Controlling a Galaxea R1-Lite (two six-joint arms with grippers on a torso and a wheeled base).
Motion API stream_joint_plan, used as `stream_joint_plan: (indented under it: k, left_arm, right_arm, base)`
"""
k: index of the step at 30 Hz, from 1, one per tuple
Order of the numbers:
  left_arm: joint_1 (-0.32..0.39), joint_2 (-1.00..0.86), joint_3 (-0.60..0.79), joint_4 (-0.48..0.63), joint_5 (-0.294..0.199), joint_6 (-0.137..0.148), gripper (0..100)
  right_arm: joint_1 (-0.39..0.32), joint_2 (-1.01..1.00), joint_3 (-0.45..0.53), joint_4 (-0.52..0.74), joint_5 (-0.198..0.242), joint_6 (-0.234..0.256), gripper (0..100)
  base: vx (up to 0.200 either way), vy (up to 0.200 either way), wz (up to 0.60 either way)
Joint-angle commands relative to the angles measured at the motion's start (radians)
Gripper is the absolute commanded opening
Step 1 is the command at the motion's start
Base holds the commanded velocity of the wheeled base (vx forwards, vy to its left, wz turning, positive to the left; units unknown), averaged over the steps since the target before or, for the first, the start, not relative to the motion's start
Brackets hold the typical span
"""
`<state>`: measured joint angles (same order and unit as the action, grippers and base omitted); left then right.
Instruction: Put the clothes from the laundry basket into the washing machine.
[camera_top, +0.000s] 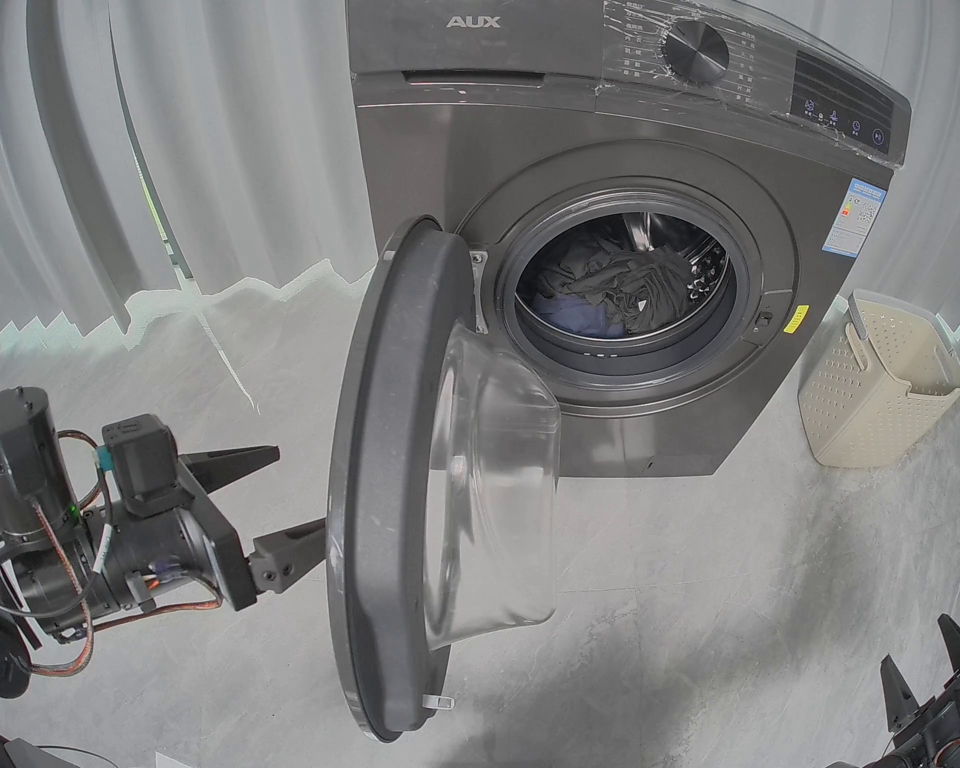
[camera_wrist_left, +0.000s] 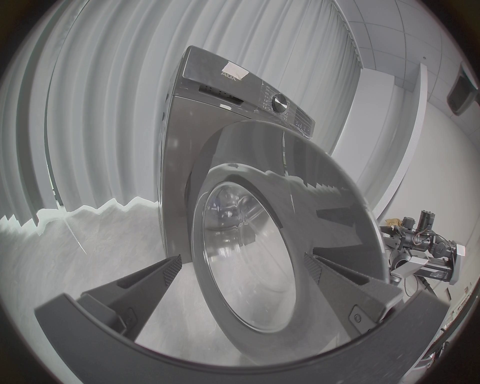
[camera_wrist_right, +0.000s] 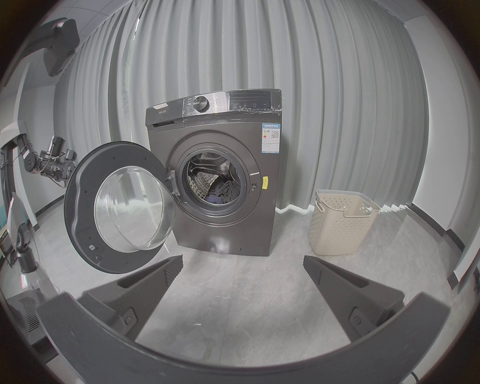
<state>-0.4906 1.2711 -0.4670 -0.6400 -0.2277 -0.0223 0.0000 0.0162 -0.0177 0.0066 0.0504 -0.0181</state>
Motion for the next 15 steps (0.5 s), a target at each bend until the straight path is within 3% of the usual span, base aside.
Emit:
stream_joint_plan:
  k: [1,4,9,15]
  left_arm:
    - [-0.042,0.129,-0.041,-0.056,0.028,-0.004,100]
    - [-0.085,0.179,-0.064,-0.11,0.054,-0.008,100]
    - [-0.141,0.251,-0.12,-0.178,0.113,-0.045,100]
    - [-0.163,0.321,-0.186,-0.208,0.128,-0.051,100]
  right_arm:
    - [0.0,-0.009,0.016,0.0,0.0,0.0,100]
    - [0.0,-0.009,0.016,0.001,0.0,0.0,100]
    - [0.0,-0.009,0.016,0.0,0.0,0.0,100]
    - [0.0,-0.009,0.016,0.001,0.0,-0.002,100]
  base:
    - [0.0,0.0,0.0]
    - [0.0,0.0,0.0]
    - [0.0,0.0,0.0]
    - [0.0,0.0,0.0]
